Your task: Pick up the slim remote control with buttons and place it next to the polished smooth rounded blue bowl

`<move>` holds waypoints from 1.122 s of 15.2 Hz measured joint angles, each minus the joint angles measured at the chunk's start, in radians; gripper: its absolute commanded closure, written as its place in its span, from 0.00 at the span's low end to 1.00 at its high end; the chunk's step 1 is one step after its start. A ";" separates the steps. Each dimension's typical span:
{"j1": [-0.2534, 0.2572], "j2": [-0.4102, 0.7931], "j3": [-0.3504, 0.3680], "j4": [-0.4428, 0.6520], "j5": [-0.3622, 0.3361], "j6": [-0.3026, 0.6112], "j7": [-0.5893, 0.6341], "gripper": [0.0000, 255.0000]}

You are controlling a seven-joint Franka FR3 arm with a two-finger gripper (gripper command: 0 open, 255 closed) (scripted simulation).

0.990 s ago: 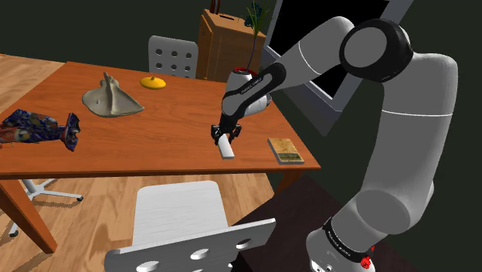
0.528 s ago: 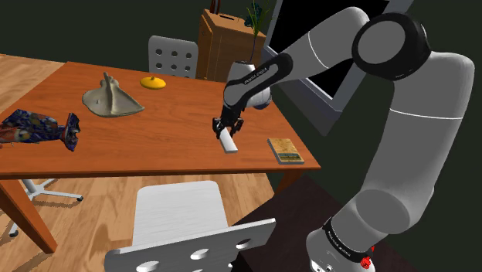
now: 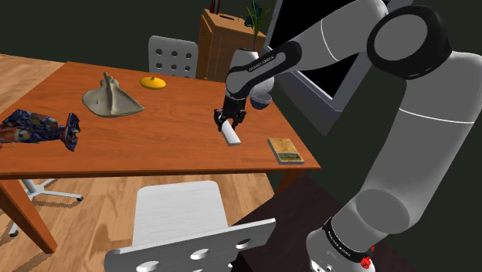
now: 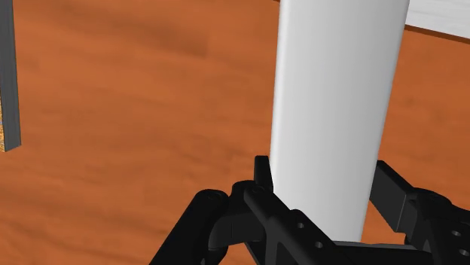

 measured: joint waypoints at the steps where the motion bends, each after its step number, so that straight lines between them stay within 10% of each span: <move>1: 0.001 -0.011 0.001 0.000 0.002 -0.011 0.001 1.00; 17: -0.139 0.047 -0.068 0.172 0.024 -0.126 -0.221 1.00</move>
